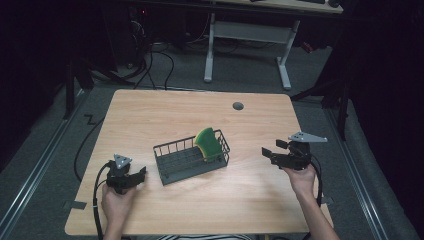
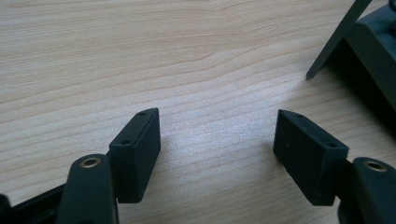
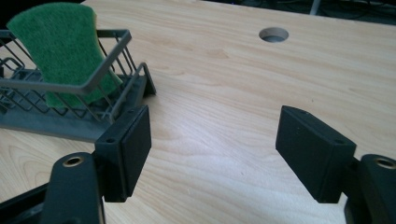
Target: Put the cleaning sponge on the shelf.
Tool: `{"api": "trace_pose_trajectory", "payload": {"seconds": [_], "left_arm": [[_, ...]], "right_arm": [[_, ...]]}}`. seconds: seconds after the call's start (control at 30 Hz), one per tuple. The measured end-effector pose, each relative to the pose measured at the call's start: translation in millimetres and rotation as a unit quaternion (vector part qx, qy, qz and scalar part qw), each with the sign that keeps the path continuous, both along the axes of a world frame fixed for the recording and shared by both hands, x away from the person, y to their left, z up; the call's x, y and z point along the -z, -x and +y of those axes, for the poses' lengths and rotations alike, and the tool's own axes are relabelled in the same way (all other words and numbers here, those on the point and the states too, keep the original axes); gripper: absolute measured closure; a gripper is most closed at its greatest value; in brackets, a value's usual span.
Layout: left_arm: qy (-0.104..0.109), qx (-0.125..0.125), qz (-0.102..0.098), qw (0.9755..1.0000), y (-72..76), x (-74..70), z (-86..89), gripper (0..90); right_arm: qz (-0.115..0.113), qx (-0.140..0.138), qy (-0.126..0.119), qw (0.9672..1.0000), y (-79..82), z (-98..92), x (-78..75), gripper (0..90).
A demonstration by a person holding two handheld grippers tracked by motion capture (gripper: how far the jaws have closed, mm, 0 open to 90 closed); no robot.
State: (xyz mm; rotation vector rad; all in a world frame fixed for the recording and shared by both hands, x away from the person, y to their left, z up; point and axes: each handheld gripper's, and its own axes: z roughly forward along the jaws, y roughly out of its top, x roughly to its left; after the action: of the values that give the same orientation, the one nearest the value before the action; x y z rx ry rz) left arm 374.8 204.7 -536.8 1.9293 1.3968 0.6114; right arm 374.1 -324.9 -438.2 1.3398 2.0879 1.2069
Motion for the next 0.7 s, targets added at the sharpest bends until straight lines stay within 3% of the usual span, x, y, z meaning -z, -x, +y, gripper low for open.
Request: {"api": "trace_pose_trajectory", "payload": {"seconds": [0.2,0.33,0.4,0.6,0.7], "left_arm": [[0.0,0.0,0.0,1.0,0.0,0.0,0.0,32.4],[0.0,0.0,0.0,1.0,0.0,0.0,0.0,32.4],[0.0,0.0,0.0,1.0,0.0,0.0,0.0,32.4],[0.0,0.0,0.0,1.0,0.0,0.0,0.0,32.4],[0.0,-0.001,0.0,1.0,0.1,0.0,0.0,32.4]], "right_arm": [[0.009,0.009,0.011,0.9999,5.6,-6.6,16.5,27.0],[0.02,0.025,0.03,0.999,8.7,-9.1,35.8,27.1],[0.025,0.035,0.054,0.9976,8.8,-9.7,48.4,27.4],[0.052,0.059,0.076,0.994,6.6,-15.2,78.7,27.4],[0.054,0.068,0.105,0.9907,7.4,-13.9,91.1,25.7]]}}
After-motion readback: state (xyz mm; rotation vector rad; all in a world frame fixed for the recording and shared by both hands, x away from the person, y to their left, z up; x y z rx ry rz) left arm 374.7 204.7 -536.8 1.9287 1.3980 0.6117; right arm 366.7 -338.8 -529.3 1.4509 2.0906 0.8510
